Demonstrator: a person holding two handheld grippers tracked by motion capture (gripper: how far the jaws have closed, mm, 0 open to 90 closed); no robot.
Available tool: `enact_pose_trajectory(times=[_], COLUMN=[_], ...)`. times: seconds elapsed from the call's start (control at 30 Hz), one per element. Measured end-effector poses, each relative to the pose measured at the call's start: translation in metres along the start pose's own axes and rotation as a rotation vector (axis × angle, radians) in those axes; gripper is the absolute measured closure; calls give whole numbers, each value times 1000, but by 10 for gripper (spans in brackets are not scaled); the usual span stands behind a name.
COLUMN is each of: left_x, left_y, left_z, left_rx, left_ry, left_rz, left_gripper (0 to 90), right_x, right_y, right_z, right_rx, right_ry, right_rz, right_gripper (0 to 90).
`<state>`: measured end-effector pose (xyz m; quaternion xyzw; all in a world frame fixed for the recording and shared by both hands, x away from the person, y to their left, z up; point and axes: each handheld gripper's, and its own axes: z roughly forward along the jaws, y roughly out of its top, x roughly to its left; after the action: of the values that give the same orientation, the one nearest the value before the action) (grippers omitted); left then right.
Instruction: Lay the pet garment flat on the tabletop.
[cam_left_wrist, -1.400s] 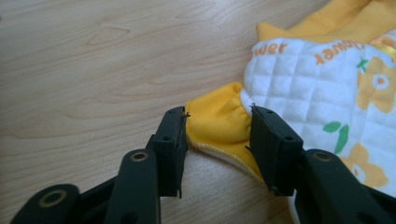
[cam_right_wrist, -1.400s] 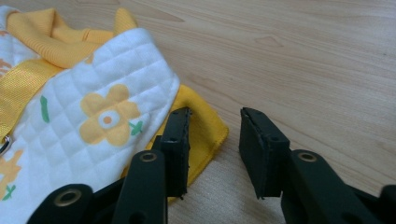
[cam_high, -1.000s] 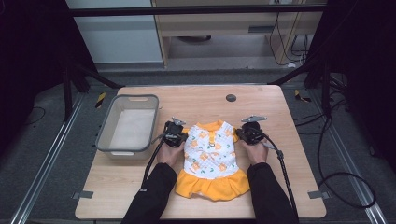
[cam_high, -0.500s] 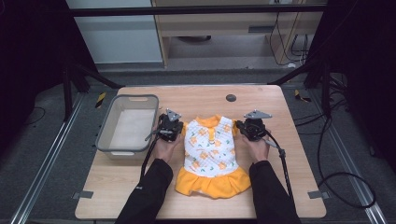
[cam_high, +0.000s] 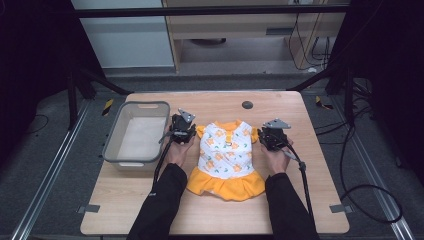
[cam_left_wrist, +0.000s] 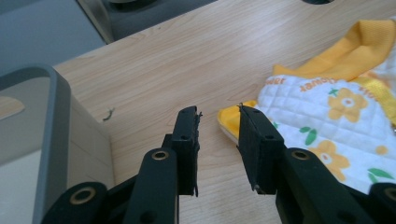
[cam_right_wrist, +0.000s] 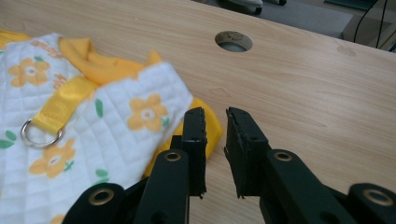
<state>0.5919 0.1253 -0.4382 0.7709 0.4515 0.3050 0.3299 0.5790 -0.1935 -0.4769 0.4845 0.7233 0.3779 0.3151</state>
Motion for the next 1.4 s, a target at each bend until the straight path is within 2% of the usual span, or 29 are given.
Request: enact_pose_trajectory(times=[0.17,0.23,0.3,0.33,0.4,0.43,0.47,0.53,0.63,0.7,0.8,0.93,1.07,1.27,1.4], left_x=[-1,-3,-6,-8,-13,-16,-19,-28,-42,-46,-50,-50,-51,-54,-55], left_y=[1,0,-2,-4,-8,-11,-15,-22,-34,-41,-50,-58,-62,-64,-64], left_z=[-12,-20,-27,-30,-34,-36,-36,-35,-27,-19,-9,-8,-10,-14,-15], left_rx=[-24,-37,-43,-39,-37,-42,-35,-9,44,79,115,120,127,131,131], left_ry=[-102,-148,-178,-196,-229,-244,-260,-283,-279,-279,-274,-280,-286,-285,-289], left_rz=[-39,-36,-25,-20,-7,-12,-11,9,54,61,59,69,76,81,80], left_gripper=[684,712,755,755,778,797,797,805,805,800,795,795,797,801,795], right_x=[-5,-5,-2,-2,1,7,7,18,26,37,41,48,50,52,50], right_y=[3,4,4,4,4,1,1,-6,-10,-19,-25,-36,-41,-43,-43], right_z=[-12,-19,-31,-31,-38,-44,-44,-49,-49,-45,-40,-32,-30,-30,-29], right_rx=[-9,-14,-18,-18,-13,-16,-16,-6,10,44,70,130,159,156,149], right_ry=[40,72,131,131,169,203,203,259,286,317,322,305,292,273,271], right_rz=[8,13,23,23,23,34,34,34,21,4,-12,-58,-74,-100,-78], right_gripper=[809,845,900,900,900,900,900,900,900,900,887,883,883,884,879])
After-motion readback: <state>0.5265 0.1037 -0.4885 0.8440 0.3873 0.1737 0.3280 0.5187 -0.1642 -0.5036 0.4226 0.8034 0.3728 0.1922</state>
